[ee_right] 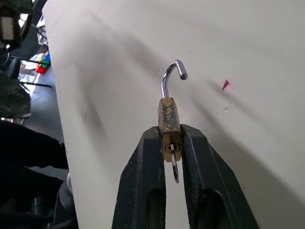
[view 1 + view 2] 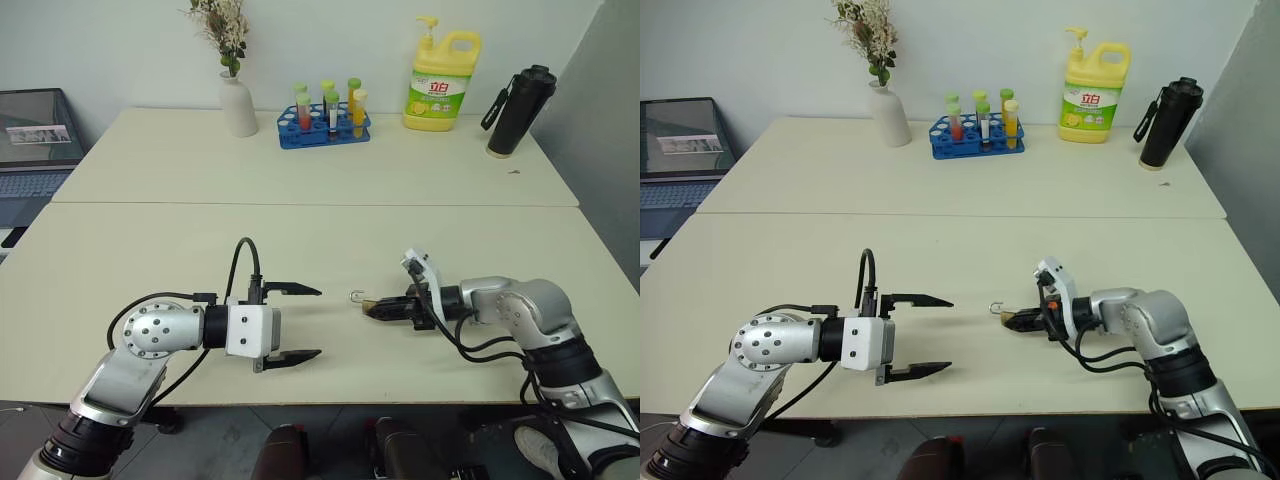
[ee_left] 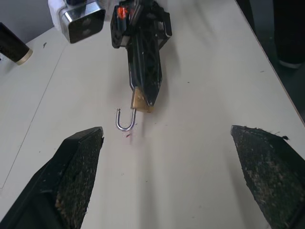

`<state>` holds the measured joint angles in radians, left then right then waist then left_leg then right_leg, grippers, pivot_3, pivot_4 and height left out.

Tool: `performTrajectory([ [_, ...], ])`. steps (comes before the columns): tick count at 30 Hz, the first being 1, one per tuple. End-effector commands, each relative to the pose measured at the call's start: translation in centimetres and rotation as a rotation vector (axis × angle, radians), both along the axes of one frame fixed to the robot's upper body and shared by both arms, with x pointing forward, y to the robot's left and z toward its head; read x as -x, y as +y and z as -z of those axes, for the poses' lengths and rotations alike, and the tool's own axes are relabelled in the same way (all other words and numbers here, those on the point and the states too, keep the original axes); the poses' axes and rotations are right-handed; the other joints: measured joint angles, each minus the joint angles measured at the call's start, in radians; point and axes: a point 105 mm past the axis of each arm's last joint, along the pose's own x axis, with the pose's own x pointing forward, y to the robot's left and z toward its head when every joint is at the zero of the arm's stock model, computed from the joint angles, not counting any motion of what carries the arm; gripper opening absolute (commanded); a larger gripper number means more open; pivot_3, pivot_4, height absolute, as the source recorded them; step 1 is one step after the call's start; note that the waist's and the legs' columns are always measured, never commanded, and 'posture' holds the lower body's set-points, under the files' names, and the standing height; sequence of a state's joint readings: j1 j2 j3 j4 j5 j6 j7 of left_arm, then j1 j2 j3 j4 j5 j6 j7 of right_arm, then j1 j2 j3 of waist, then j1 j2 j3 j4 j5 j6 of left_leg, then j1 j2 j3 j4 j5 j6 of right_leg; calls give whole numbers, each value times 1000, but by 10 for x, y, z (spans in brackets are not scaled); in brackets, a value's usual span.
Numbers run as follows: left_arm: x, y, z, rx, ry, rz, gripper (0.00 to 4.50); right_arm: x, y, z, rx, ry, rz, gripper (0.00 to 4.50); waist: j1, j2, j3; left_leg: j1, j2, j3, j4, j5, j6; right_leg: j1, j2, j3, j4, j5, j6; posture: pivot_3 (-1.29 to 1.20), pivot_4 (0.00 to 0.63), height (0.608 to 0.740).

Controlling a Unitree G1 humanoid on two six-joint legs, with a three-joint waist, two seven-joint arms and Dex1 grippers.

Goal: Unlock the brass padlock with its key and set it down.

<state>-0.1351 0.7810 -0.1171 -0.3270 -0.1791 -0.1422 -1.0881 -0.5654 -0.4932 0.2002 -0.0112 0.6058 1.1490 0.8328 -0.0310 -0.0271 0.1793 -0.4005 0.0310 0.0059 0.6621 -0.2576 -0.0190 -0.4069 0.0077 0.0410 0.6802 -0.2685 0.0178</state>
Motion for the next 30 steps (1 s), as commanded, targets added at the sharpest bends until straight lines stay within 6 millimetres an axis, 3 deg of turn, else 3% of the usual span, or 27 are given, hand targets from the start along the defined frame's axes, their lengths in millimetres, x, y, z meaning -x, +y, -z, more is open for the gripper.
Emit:
performTrajectory([
  [1, 3, -8, -8, 15, -56, 26, 4500, -13, -2, -1, 17, 28, 68, 133, 0, 0, 0, 0, 0, 0, 0, 0, 0, 0, 0, 0, 0, 0, 0, 0, 150, 740],
  [7, 3, -10, -6, 11, -65, 26, 4500, -11, -9, 6, 71, 113, 91, 133, 1, 0, 0, 0, -1, 0, 0, 0, 0, 0, 0, 0, 0, 1, -2, 0, 150, 740],
  [14, 3, -12, -6, 24, -63, 19, 4500, -13, -20, 3, 104, 96, 114, 2585, 1, 0, 0, 0, 0, 0, 0, 0, 0, 1, 0, 0, 0, 0, 0, 0, 150, 740],
  [19, 0, -10, -7, 53, -25, -6, 4500, -7, -46, 0, 193, -25, 96, 4355, 8, 0, 0, 0, -2, 0, 1, 0, 0, 1, 0, -1, -1, 0, 0, 0, 150, 740],
  [24, -8, -4, -9, 129, 80, -103, 4500, -1, -57, -12, 300, -345, -70, 4451, 5, 0, 0, 0, -1, 0, 1, 0, 0, 1, -1, -1, -1, 0, 1, 0, 150, 740],
  [30, -20, 5, -9, 134, 152, -226, 4500, 2, -52, -32, 233, -559, -96, 4451, -5, 0, 0, 0, 1, 0, 0, 0, 0, 0, 1, 0, 0, 0, 1, 0, 150, 740],
])
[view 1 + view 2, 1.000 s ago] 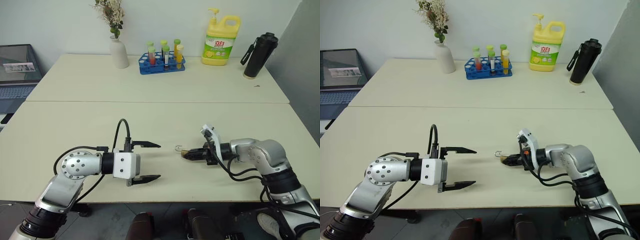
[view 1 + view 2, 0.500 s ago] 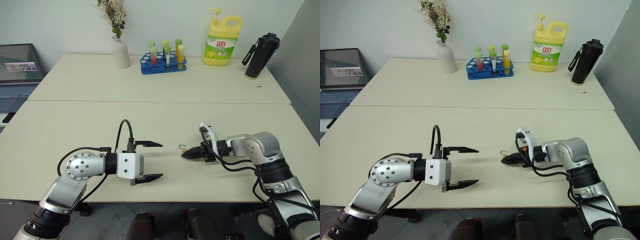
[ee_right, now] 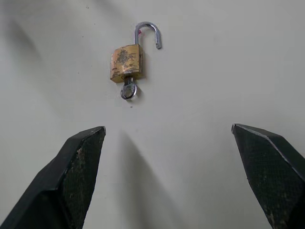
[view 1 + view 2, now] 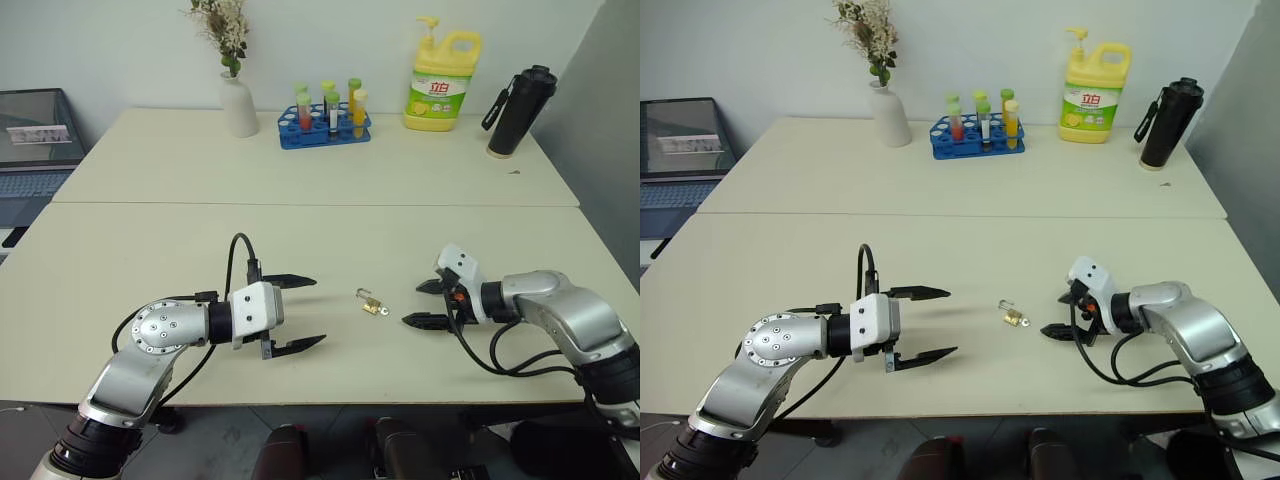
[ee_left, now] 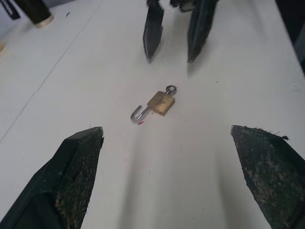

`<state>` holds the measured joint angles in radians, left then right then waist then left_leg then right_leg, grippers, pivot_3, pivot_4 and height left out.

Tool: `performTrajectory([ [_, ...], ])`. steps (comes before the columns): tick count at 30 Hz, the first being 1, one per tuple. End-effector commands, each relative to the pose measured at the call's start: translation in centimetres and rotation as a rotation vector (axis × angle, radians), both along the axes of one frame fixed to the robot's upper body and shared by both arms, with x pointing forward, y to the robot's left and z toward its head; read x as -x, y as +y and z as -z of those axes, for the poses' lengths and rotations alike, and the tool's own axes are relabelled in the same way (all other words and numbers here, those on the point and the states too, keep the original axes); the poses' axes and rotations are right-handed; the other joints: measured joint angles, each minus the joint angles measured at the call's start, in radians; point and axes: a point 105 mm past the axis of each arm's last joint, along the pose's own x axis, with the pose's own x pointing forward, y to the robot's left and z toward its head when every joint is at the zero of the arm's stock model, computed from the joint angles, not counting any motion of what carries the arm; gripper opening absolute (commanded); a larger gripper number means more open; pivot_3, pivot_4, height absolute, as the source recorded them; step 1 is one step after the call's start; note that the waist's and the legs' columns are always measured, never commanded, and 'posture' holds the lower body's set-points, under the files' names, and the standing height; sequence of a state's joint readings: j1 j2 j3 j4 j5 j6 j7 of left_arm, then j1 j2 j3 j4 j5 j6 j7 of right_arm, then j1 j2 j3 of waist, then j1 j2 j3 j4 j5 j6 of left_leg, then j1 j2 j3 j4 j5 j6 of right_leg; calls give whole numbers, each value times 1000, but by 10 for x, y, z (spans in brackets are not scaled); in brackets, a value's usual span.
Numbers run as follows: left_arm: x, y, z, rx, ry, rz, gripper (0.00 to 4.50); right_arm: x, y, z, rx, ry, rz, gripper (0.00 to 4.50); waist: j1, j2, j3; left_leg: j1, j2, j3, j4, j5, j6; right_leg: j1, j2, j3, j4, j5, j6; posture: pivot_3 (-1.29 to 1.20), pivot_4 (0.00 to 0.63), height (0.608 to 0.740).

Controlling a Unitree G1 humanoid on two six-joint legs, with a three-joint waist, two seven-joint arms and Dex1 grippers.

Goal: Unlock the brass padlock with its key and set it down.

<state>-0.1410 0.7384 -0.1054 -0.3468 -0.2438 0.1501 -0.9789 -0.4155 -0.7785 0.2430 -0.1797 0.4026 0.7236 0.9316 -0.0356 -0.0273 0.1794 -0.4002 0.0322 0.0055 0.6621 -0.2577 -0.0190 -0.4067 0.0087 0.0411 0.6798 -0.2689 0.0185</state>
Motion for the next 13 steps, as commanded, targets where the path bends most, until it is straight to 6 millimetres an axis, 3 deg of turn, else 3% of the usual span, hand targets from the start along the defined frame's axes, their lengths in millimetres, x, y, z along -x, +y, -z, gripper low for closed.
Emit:
performTrajectory([
  [1, -1, 0, -15, 22, -34, -18, 4500, 1, 4, -24, -28, -146, -52, 4451, 0, 0, 0, 0, 0, 0, 0, 0, 0, 0, 0, 0, 0, 0, 0, 0, 150, 740],
  [9, 6, 4, -8, -26, 36, 47, 4500, 17, 2, -22, -6, -203, -98, 4451, 6, 0, 0, 0, -2, 1, 0, 0, 0, 0, 0, 0, 0, 0, 0, 0, 150, 740],
  [13, 8, 2, -7, -17, 56, 87, 4500, 16, 0, -23, -13, -209, -84, 4451, 6, 0, 0, 0, -2, 1, 0, 0, 0, 0, 0, 0, 0, 0, 0, 0, 150, 740],
])
